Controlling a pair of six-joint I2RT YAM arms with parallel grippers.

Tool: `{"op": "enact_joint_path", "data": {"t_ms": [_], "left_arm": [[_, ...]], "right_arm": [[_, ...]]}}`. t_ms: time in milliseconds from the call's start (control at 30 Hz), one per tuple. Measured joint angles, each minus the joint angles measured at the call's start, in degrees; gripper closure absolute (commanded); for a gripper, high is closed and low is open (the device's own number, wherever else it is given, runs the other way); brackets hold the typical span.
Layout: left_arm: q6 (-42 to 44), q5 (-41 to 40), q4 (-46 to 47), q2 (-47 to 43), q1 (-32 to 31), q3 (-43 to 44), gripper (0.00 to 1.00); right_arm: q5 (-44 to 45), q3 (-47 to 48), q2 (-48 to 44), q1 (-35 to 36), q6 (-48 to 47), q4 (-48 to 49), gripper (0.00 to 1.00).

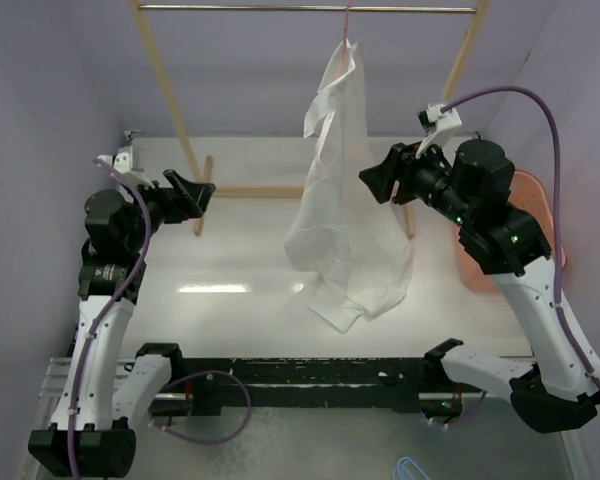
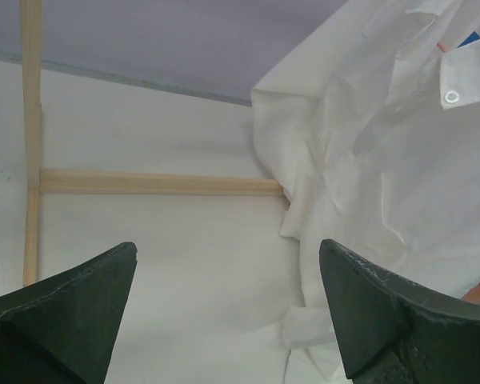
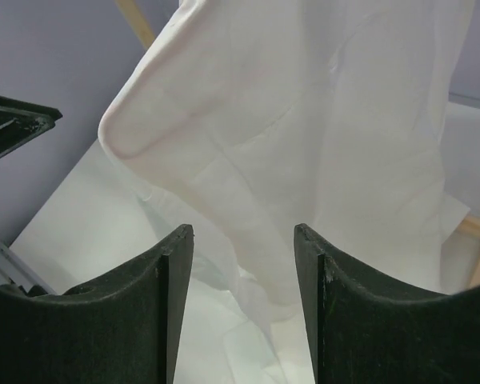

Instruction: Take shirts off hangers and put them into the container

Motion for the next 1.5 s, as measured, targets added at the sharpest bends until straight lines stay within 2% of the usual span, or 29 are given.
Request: {"op": "enact_joint_path", "data": {"t_ms": [67,100,133,167,300,567,867,1100,1233,1367,1500], "left_arm": [[0.00,-0.15,0.17,-1.29,0.00,-1.20,0.01],[-0.04,-0.17,0.59,-2.49,0.00,-2.05,0.01],[-0.04,-0.15,0.90,-4.11,0.00,-3.04,0.00],[-0.04,0.00,1.03,-5.05,0.00,-3.45,0.01],[1.09,2.73,3.23,-5.70,0.00,-3.61,0.06],[4.66,6.47,4.04,-4.02,0.00,-4.28,0.06],[6.03,6.95,3.41,-1.95,0.00,-4.28,0.06],[6.21,6.86,3.39,-2.32,0.00,-4.28,0.07],[6.21,6.88,3.39,-2.32,0.00,-4.28,0.07],[6.21,6.88,3.39,-2.32,0.00,-4.28,0.08],[6.19,6.88,3.39,-2.32,0.00,-4.28,0.09]], "right_arm": [[0.02,1.75,1.33,0.00,-0.31,-0.79,0.38],[-0.02,2.54,1.99,0.00,-0.46,-0.92,0.15],[-0.20,3.43,2.75,0.00,-0.59,-0.96,0.08],[-0.28,4.22,3.43,0.00,-0.44,-0.98,0.07],[-1.84,10.43,7.93,0.00,-1.31,-1.46,0.07],[-4.90,23.69,19.41,0.39,-1.25,-1.77,0.12],[1.90,42.42,33.83,3.89,-3.69,-5.55,0.15],[12.37,47.69,38.66,7.76,-6.23,-8.98,0.19],[18.27,49.05,40.41,9.49,-7.41,-10.58,0.30],[23.15,45.20,38.99,9.92,-7.76,-10.84,0.32],[28.65,37.35,34.29,9.88,-8.20,-9.90,0.33]]}}
